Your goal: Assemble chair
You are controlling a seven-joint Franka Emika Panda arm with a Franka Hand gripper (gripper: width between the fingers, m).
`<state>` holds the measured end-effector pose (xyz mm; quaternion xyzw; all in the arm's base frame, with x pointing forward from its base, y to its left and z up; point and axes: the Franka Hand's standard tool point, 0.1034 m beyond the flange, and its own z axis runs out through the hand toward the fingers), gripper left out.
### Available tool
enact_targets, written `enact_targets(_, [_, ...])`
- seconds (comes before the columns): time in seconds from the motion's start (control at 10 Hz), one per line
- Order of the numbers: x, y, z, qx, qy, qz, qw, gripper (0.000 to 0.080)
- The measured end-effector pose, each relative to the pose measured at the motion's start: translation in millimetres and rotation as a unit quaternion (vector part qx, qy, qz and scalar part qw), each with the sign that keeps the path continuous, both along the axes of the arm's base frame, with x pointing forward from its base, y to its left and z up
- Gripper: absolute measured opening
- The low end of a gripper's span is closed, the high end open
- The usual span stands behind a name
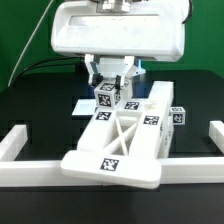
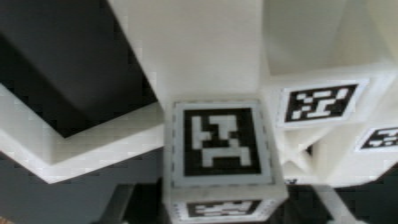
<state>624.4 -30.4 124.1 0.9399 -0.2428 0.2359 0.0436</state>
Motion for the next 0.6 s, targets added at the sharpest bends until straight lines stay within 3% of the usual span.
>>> enact_targets(0.1, [5.1,11.1,-1.2,-0.022,-0.027,0.016,0.999,0.0282])
enact_targets(0.3, [10.4,14.5,-2.5,-0.051,-0.065,0.014,0.996,0.0282])
enact_targets(0.6, [11.2,14.2,-2.2,-0.066,-0.081,0.01,0.994,0.0282])
